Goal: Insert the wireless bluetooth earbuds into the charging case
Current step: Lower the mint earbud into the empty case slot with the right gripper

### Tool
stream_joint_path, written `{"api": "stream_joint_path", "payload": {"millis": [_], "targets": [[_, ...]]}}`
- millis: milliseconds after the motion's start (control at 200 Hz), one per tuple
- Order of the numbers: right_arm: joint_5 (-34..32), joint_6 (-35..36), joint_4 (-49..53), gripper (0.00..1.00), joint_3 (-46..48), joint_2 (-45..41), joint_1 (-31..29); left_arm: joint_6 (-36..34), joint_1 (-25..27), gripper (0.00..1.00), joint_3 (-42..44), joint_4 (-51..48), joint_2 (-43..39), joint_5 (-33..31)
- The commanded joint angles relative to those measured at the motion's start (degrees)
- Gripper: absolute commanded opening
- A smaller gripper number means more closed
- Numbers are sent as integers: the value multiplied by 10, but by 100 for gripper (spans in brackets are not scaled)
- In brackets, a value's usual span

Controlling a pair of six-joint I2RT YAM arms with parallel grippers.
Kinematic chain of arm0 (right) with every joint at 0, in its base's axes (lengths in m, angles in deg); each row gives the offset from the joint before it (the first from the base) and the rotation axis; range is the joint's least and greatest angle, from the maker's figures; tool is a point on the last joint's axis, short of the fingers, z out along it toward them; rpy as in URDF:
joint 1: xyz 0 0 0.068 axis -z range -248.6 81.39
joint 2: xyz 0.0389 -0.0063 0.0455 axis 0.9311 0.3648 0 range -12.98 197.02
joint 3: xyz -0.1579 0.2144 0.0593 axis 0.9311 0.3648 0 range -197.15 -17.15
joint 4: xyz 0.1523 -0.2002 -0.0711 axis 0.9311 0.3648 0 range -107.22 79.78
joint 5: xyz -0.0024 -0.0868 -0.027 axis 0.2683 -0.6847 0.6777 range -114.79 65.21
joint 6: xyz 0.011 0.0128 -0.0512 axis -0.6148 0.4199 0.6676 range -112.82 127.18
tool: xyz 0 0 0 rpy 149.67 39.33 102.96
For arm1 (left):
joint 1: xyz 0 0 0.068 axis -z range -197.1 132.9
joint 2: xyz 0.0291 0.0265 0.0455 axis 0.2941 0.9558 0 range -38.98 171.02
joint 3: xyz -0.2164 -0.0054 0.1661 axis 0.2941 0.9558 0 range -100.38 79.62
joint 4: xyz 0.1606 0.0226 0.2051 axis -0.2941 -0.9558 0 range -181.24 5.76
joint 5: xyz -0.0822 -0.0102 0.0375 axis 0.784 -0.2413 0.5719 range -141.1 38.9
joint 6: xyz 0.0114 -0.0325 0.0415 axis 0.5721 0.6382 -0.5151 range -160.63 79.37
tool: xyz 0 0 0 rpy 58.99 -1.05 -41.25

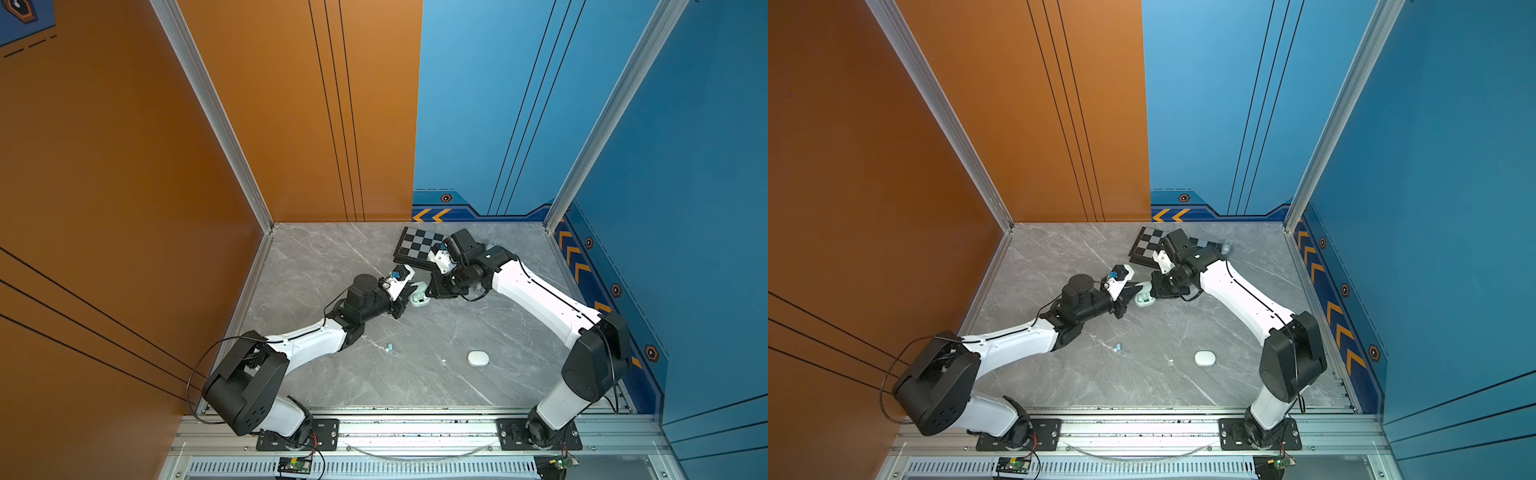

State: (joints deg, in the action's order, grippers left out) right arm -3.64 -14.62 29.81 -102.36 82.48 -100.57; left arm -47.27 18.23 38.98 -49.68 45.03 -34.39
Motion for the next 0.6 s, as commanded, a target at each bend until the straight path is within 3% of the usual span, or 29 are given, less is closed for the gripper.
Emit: {"api": "stream_joint_path", "payload": {"millis": [0, 596], "targets": [[-13, 6, 18, 16, -12, 13, 5, -9, 6, 0, -12, 12, -14, 15], [-3, 39, 26, 19, -11, 15, -8, -8, 7, 0, -21, 12, -9, 2]]}}
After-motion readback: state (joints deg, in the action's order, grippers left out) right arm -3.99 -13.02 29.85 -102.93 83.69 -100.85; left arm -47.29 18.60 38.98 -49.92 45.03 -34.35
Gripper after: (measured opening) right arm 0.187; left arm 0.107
